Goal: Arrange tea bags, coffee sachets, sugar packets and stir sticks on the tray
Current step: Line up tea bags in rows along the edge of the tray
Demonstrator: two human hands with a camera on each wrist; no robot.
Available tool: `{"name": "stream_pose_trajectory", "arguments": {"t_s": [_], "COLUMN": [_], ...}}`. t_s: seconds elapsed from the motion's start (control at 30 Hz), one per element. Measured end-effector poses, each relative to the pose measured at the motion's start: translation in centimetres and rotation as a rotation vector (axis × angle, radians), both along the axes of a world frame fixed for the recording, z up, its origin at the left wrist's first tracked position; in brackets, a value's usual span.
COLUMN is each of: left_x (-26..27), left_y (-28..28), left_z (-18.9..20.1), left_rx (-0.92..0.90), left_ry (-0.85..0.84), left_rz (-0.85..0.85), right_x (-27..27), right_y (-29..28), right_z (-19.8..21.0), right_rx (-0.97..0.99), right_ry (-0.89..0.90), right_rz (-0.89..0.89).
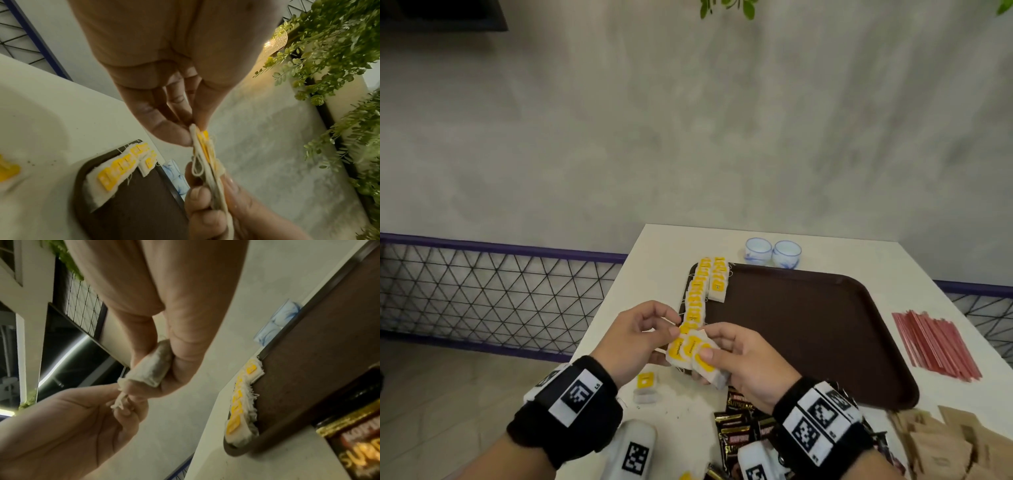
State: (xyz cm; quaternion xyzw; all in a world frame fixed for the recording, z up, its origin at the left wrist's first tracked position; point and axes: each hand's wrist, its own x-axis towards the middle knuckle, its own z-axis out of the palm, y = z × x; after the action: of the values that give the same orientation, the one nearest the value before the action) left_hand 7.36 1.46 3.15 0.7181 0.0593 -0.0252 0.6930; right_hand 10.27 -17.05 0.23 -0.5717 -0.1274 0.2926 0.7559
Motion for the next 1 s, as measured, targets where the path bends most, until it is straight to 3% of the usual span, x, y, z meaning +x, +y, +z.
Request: {"name": "stream_pose_trajectory", "arguments": {"t_s": [0.23, 0.4, 0.67, 1.0], "left_x": [1.7, 2.0, 4.4, 10.4], "left_y": [-2.8, -3.9, -3.0, -0.6], "left_z": [0.7, 0.7, 1.6, 1.3], "left_rx": [-0.098, 0.036, 0.082, 0.266], "left_ry": [0.068, -0.021, -0.05, -0.085], "left_rz": [0.048, -0.024, -0.103, -0.19], "right_x": [1.0, 0.7, 0.9, 1.7], "right_y": [-2.4, -2.3, -2.3, -3.1], "right_z": [-0.1, -1.1, -2.3, -2.8], "right_rx": [0.142, 0.279, 0.583, 0.425], "right_ry": [0.096, 0.237, 0.481, 0.394], "right_rz": [-0.001, -0.022, -0.059, -0.12]}}
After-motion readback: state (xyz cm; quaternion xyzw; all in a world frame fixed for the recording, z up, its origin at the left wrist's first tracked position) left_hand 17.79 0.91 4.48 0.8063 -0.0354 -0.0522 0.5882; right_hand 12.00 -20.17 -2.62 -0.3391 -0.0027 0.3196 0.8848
